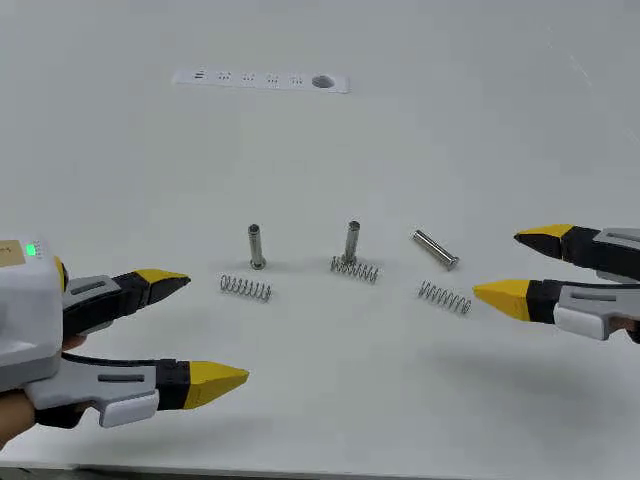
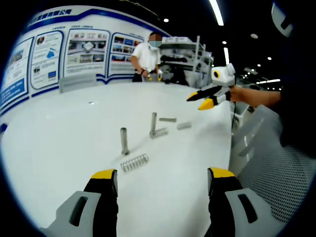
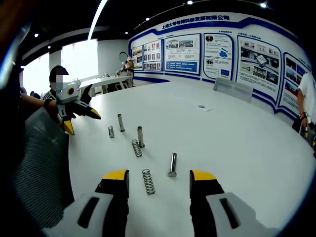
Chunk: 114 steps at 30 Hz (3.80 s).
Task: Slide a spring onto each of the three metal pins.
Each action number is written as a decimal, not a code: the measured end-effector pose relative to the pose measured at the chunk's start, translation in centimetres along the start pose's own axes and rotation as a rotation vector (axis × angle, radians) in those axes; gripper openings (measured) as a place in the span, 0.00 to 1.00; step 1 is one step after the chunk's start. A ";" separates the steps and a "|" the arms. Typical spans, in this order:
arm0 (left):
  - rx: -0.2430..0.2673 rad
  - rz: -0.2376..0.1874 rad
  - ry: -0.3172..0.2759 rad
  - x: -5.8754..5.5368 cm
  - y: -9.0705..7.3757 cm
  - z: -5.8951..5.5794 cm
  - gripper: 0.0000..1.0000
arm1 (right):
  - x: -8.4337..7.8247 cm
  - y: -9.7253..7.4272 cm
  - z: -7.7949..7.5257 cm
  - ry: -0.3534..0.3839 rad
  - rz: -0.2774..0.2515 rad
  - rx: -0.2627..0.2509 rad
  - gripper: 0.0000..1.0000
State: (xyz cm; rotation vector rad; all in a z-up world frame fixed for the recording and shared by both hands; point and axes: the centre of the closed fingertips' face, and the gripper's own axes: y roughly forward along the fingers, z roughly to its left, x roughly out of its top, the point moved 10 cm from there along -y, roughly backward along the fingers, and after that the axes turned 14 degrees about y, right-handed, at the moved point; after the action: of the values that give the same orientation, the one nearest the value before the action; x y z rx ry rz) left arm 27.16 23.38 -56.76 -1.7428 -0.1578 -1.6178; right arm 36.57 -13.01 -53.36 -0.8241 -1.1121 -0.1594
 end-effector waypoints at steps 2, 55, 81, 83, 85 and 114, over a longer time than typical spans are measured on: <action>0.002 0.001 0.000 0.0 0.0 0.0 0.76 | 0.4 0.3 -0.1 -0.006 0.010 -0.005 0.48; -0.007 0.014 0.001 -0.2 0.1 -0.4 0.75 | 3.7 11.5 -2.2 -0.048 0.456 -0.123 0.13; -0.012 0.011 -0.006 -0.3 0.1 -0.4 0.74 | 3.3 12.6 -1.9 -0.037 0.559 -0.140 0.10; -0.014 0.012 -0.005 -0.3 0.2 -0.4 0.74 | 3.5 12.8 -1.8 -0.035 0.578 -0.146 0.10; -0.015 0.013 -0.005 -0.3 0.2 -0.4 0.74 | 3.6 12.9 -1.7 -0.034 0.602 -0.157 0.10; -0.010 0.000 -0.001 -0.1 0.1 -0.4 0.72 | 3.6 12.4 -1.7 -0.009 0.588 -0.157 0.09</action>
State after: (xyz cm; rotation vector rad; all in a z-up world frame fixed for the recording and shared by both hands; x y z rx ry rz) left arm 26.90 23.15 -56.89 -1.7506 -0.1508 -1.6210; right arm 45.72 -4.45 -56.96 -1.2592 -0.8317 0.2514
